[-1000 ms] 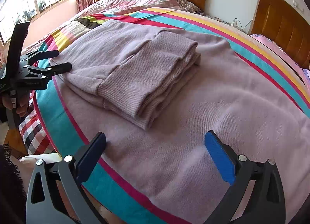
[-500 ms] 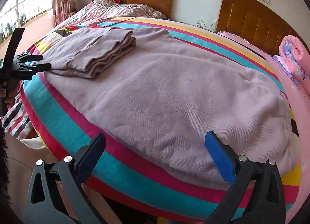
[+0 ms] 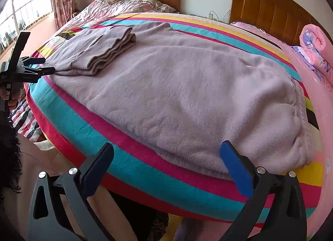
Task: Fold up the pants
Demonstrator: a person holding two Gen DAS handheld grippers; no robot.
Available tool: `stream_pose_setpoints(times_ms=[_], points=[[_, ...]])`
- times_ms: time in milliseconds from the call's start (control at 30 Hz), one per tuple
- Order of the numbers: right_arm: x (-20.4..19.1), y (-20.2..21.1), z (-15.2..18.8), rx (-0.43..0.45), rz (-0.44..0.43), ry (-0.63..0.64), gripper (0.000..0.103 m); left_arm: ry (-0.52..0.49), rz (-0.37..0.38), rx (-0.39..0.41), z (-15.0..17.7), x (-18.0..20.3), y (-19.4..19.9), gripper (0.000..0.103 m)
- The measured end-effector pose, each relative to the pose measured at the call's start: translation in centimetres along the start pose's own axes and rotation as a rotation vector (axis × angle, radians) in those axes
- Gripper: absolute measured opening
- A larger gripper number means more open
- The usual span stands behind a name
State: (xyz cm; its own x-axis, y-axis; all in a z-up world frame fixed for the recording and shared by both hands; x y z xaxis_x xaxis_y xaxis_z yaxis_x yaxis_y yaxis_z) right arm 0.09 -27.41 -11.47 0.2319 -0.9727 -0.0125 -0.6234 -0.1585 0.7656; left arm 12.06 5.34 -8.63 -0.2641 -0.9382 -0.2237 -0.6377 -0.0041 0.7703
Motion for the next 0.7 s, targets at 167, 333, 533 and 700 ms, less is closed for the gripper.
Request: stream_pose_setpoints(times_ms=[167, 333, 533, 700], points=[[1.7, 2.0, -3.8, 0.122, 0.031, -0.076, 0.099, -0.043, 0.133, 0.177, -6.8, 2.6, 3.7, 0.102], [4.0, -1.5, -9.0, 0.126, 0.103, -0.100, 0.099, -0.146, 0.209, 0.217, -13.7, 8.7, 0.1, 0.102], [7.5, -6.1, -7.1, -0.054, 0.110, -0.174, 0.099, -0.210, 0.168, 0.103, -13.6, 12.2, -6.8, 0.102], [8.6, -0.3, -4.6, 0.080, 0.030, -0.274, 0.099, -0.138, 0.259, 0.102, -12.6, 11.0, -8.2, 0.102]])
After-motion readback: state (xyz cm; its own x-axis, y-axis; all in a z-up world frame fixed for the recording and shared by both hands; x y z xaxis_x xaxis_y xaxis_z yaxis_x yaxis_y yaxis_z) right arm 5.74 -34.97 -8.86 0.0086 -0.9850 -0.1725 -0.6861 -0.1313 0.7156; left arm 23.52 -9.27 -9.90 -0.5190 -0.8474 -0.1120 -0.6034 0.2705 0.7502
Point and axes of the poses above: each gripper's, at about its wrist camera, not at the fingertips, and y roughly against the way its jaws point, x to its right, z to its underside, the point moved 3 cm from there along -y, roughly the way its jaws point, and after that the axes turned 4 degrees about x, right-handed, at the moved point
